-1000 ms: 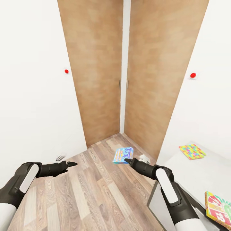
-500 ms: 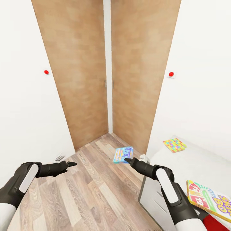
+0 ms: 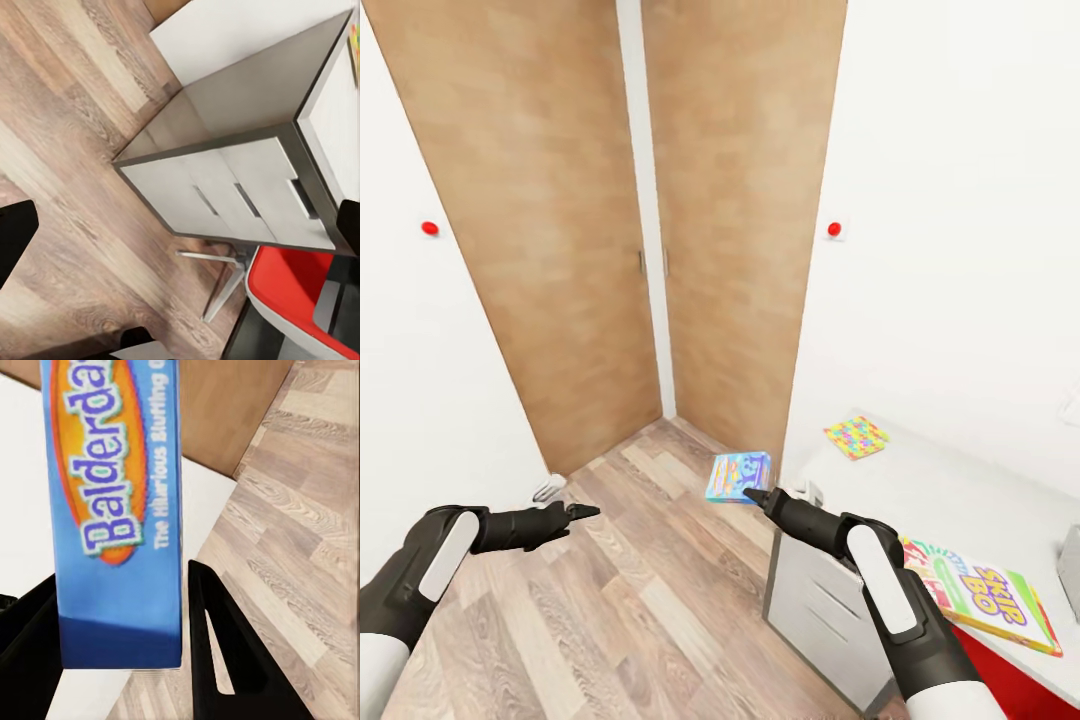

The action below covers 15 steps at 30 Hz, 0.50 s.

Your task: Put all the toys in the child's room - the three board games (two on the bed and one on the table), the two jigsaw puzzles on the table, and the tennis ball on the table - inside the toy box on the table in the child's room.

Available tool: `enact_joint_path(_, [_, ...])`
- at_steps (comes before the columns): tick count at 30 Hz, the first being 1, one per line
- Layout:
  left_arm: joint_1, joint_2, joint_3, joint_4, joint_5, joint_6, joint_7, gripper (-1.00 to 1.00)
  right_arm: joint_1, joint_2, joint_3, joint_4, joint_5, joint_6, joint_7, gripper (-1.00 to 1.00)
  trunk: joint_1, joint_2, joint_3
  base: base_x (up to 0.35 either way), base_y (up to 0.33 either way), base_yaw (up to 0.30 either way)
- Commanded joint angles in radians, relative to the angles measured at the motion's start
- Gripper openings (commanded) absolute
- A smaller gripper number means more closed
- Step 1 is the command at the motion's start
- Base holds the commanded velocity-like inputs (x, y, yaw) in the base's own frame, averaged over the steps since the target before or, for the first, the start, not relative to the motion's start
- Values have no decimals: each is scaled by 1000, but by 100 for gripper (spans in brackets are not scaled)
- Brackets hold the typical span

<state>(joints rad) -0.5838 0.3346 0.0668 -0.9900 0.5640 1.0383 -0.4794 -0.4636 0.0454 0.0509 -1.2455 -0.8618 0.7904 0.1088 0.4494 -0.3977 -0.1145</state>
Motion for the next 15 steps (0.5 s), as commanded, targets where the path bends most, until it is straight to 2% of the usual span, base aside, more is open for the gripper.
enact_joint_path(1, [-1,0,2,0,-6,5,-8,100,-1,0,-1,0,1,4,6,-100,1,-2,-2,0,0,-281])
enact_joint_path(15, [-1,3,3,-1,-7,5,-8,100,-1,-5,-3,-11,1,6,26,-100,1,-2,-2,0,0,-281])
